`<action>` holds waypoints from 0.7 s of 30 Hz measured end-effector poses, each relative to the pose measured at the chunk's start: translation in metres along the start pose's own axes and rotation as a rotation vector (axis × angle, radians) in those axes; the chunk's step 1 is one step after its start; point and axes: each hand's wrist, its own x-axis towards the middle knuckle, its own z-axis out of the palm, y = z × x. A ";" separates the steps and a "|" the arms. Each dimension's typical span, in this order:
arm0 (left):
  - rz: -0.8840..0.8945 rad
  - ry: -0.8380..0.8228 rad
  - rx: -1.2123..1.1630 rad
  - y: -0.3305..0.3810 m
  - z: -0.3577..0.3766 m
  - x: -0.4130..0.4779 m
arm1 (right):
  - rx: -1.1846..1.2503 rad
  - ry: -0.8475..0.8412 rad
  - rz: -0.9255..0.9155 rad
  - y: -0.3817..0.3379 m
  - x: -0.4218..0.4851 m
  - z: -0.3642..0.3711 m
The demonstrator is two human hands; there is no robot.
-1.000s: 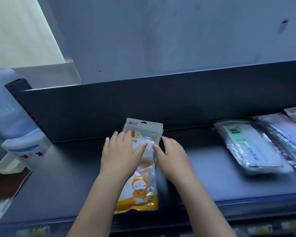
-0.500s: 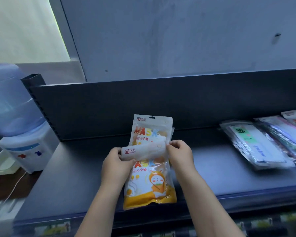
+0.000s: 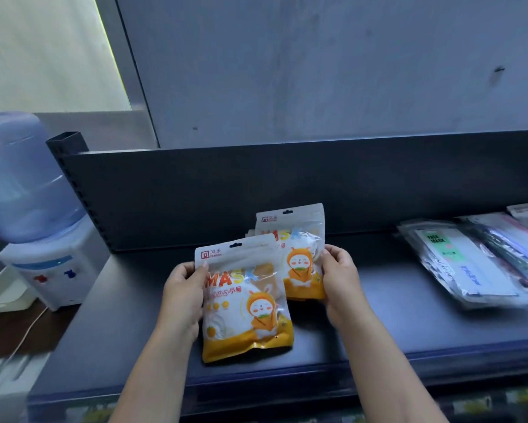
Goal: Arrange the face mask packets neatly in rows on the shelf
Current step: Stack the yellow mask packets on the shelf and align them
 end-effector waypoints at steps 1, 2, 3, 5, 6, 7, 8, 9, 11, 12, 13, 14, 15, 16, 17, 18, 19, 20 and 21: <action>-0.005 -0.013 -0.007 0.000 0.001 0.000 | 0.015 -0.006 0.013 0.001 0.000 -0.001; -0.014 -0.028 -0.023 0.000 0.002 0.000 | 0.020 -0.015 0.025 0.002 0.000 -0.003; -0.028 -0.043 -0.042 0.000 0.003 -0.001 | 0.020 -0.029 0.032 0.003 0.001 -0.004; -0.055 -0.091 -0.068 0.003 0.004 -0.003 | 0.011 -0.065 0.026 0.004 0.001 -0.006; -0.067 -0.133 -0.073 0.004 0.005 -0.005 | 0.002 -0.082 0.016 0.004 0.001 -0.007; -0.079 -0.179 -0.065 0.005 0.005 -0.006 | -0.009 -0.096 0.005 0.005 0.001 -0.009; -0.077 -0.221 -0.029 0.005 0.006 -0.006 | -0.019 -0.105 -0.009 0.005 0.002 -0.010; -0.051 -0.246 0.038 0.005 0.008 -0.006 | -0.024 -0.108 -0.026 0.005 0.002 -0.012; 0.045 -0.253 0.186 0.005 0.014 -0.007 | -0.026 -0.098 -0.071 0.004 0.002 -0.017; 0.090 -0.252 0.244 0.005 0.020 -0.009 | -0.024 -0.086 -0.092 0.002 0.003 -0.022; 0.120 -0.252 0.273 0.006 0.026 -0.012 | -0.017 -0.075 -0.112 -0.001 0.003 -0.025; 0.140 -0.253 0.279 0.007 0.033 -0.016 | -0.008 -0.062 -0.132 -0.004 0.004 -0.030; 0.159 -0.249 0.265 0.008 0.042 -0.020 | 0.001 -0.046 -0.154 -0.007 0.006 -0.036; 0.175 -0.239 0.238 0.010 0.051 -0.025 | 0.005 -0.027 -0.178 -0.010 0.009 -0.044; 0.184 -0.227 0.205 0.011 0.062 -0.030 | 0.007 -0.005 -0.201 -0.013 0.012 -0.052; 0.189 -0.218 0.175 0.013 0.073 -0.035 | 0.006 0.017 -0.222 -0.017 0.015 -0.062; 0.195 -0.213 0.154 0.015 0.085 -0.040 | 0.005 0.036 -0.246 -0.022 0.017 -0.073; 0.205 -0.211 0.152 0.017 0.098 -0.044 | 0.001 0.050 -0.270 -0.027 0.020 -0.085; 0.218 -0.212 0.161 0.018 0.112 -0.049 | -0.006 0.059 -0.295 -0.033 0.023 -0.098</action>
